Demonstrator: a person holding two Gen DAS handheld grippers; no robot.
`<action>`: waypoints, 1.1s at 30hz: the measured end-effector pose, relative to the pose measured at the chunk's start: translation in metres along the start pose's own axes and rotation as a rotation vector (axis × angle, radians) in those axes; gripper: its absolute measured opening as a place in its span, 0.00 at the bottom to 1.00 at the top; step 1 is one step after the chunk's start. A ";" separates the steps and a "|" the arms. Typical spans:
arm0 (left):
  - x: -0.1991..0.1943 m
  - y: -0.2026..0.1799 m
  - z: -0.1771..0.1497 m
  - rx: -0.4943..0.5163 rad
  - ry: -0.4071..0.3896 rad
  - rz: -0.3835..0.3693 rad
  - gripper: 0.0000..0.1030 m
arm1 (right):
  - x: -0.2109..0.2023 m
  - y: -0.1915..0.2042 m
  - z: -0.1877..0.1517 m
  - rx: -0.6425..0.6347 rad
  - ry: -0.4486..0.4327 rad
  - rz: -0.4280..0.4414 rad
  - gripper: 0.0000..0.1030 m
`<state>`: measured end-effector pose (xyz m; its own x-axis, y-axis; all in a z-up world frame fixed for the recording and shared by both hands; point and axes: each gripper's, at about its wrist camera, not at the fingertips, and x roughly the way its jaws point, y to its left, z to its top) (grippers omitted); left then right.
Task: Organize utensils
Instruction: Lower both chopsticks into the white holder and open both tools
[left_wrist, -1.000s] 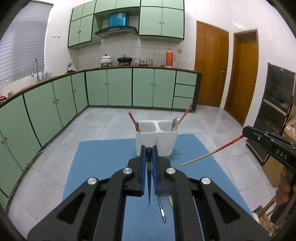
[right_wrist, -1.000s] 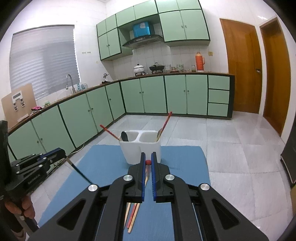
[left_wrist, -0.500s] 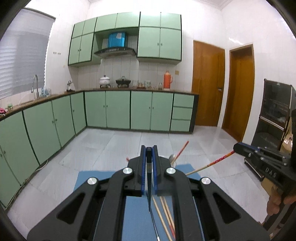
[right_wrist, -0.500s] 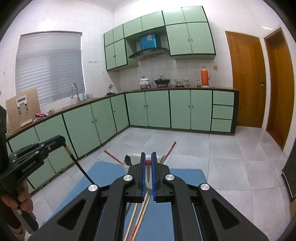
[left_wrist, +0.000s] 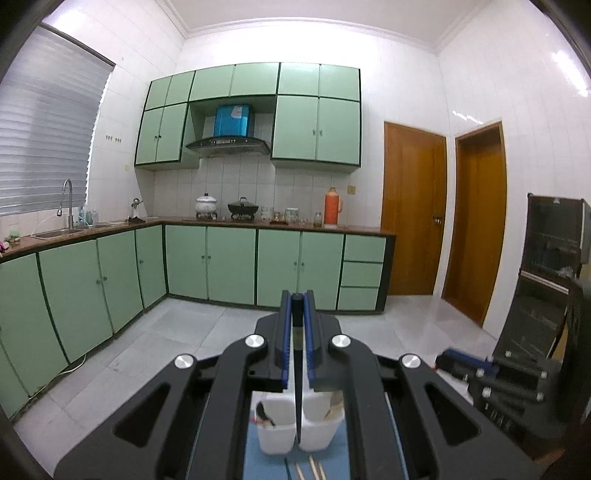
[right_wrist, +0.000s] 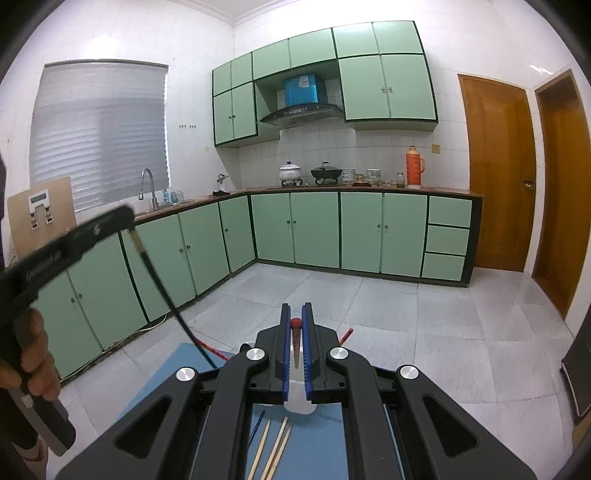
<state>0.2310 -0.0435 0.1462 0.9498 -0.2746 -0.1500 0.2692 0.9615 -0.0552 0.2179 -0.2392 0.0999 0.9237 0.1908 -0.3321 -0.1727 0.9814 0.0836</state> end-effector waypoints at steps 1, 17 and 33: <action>0.006 0.000 0.002 -0.002 -0.006 0.000 0.05 | 0.006 0.000 0.001 0.000 0.004 0.001 0.05; 0.106 0.019 -0.050 -0.013 0.083 0.021 0.05 | 0.100 0.002 -0.018 -0.016 0.133 -0.013 0.05; 0.134 0.051 -0.110 -0.023 0.271 -0.001 0.06 | 0.131 -0.002 -0.042 -0.018 0.212 0.034 0.06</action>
<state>0.3548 -0.0331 0.0149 0.8713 -0.2718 -0.4086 0.2637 0.9615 -0.0772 0.3246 -0.2156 0.0164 0.8249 0.2221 -0.5199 -0.2107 0.9741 0.0817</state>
